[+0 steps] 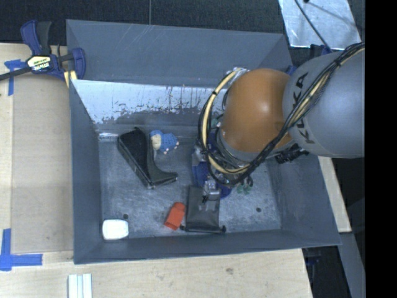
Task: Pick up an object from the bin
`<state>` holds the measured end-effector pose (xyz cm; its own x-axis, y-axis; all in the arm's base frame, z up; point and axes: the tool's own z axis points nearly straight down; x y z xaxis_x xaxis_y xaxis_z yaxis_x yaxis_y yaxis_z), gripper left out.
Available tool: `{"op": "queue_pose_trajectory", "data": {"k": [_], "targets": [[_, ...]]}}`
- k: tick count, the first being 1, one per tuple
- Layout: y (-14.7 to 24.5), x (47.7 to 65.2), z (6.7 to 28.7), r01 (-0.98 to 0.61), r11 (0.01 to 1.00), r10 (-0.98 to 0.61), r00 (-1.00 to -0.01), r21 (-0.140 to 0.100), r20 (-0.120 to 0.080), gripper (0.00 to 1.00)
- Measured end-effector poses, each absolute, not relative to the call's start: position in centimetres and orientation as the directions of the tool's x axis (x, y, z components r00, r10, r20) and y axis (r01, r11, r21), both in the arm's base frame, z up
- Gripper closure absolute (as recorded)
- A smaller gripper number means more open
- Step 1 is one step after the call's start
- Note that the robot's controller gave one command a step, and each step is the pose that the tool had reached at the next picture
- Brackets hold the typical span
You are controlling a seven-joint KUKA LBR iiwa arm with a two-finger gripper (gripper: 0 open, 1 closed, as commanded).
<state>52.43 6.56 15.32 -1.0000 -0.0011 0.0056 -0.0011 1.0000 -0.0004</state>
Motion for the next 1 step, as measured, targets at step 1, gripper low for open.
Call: {"op": "queue_pose_trajectory", "data": {"k": [1], "targets": [[4.66,55.08,6.64,-0.039,0.999,-0.039,-0.999,0.0,0.001,0.0]]}}
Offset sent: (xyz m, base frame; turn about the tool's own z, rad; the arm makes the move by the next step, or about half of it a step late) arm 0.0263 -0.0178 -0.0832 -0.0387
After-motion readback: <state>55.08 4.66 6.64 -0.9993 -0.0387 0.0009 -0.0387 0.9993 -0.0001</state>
